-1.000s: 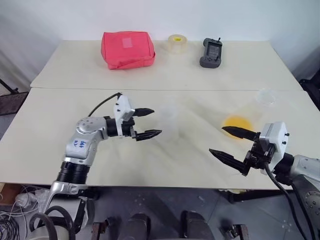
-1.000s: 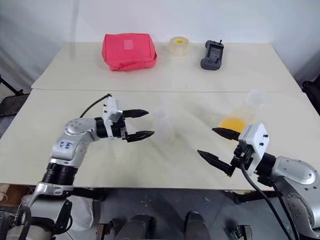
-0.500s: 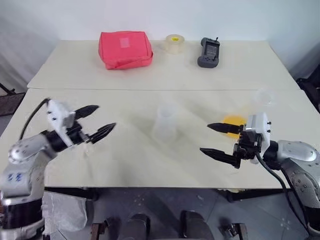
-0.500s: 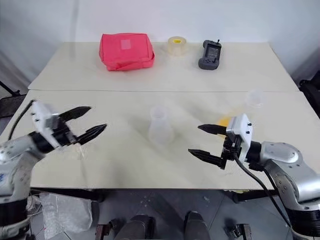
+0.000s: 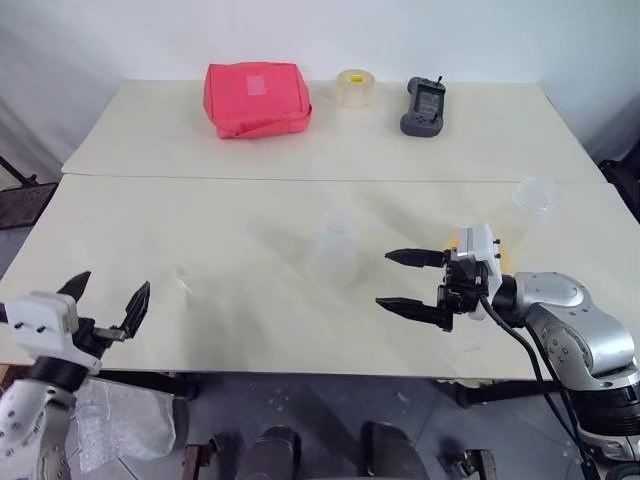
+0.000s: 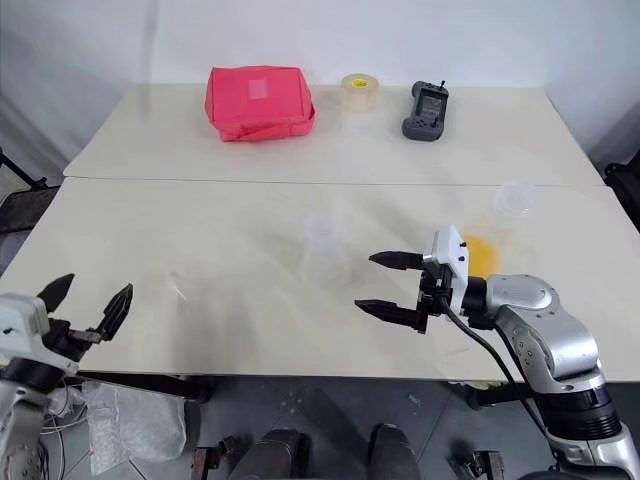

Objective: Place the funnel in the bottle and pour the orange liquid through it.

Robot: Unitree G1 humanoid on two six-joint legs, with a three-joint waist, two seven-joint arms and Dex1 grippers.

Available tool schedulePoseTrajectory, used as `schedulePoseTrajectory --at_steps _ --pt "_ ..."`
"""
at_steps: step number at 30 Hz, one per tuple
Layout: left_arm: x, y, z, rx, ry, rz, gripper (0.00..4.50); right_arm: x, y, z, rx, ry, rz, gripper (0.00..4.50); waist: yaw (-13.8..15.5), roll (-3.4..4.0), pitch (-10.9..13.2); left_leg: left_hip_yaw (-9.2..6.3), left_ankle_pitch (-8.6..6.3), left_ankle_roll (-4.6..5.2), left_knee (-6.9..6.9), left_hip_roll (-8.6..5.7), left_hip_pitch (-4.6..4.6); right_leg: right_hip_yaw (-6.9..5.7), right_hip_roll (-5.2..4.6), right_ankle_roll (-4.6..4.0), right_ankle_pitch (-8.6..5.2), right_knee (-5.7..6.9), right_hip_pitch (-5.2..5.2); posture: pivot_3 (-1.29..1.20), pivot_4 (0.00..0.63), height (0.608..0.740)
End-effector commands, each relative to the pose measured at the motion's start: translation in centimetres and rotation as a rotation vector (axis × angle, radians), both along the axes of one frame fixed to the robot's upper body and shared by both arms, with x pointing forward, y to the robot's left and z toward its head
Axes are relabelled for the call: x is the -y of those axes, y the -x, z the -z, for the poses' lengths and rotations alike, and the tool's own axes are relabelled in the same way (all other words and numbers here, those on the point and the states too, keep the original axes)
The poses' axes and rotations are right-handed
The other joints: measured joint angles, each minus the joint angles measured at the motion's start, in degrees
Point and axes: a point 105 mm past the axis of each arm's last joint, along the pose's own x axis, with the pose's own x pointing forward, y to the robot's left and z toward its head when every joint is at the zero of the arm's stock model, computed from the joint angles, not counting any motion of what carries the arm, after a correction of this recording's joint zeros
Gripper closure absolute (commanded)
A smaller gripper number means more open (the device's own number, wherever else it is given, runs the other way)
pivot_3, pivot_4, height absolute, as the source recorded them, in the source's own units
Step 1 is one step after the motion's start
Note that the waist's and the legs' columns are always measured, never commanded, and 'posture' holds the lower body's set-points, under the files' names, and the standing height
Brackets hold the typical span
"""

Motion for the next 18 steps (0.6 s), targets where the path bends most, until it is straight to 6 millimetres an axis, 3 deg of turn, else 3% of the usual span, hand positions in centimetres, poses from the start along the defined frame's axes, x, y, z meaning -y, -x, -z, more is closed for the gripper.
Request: schedulePoseTrajectory --at_steps 1,4,9,18 --pt "2.4 0.7 -0.7 0.036 0.063 0.041 0.01 -0.3 0.1 -0.8 0.033 -0.019 -0.028 0.0 0.02 0.0 0.0 0.0 0.0 0.0 0.01 0.01 0.0 0.0 0.01 0.0 0.0 0.0 0.0 0.0 0.15 0.74" --pt "4.5 1.5 0.4 -0.028 0.135 0.123 0.01 -0.5 0.1 -0.8 0.031 -0.02 -0.037 0.0 0.01 0.0 0.0 0.02 0.0 0.0 0.03 0.0 0.0 0.02 0.0 0.0 0.0 -0.04 0.03 0.0 0.15 0.74" --pt "5.6 2.3 2.4 -0.116 0.207 0.128 0.01 -0.4 0.3 -0.9 0.035 -0.012 -0.076 0.0 -0.01 0.0 0.0 0.05 0.0 0.0 -0.01 0.01 -0.01 0.02 0.01 -0.09 -0.05 -0.14 0.03 0.0 0.15 0.74" --pt "5.4 -0.3 2.8 -0.058 0.203 0.031 0.01 -1.1 1.8 -1.7 0.075 0.003 -0.205 0.0 0.06 0.0 0.0 0.09 0.0 0.01 0.0 0.01 -0.01 0.02 0.04 -0.11 -0.06 -0.19 0.05 0.0 0.15 0.74"
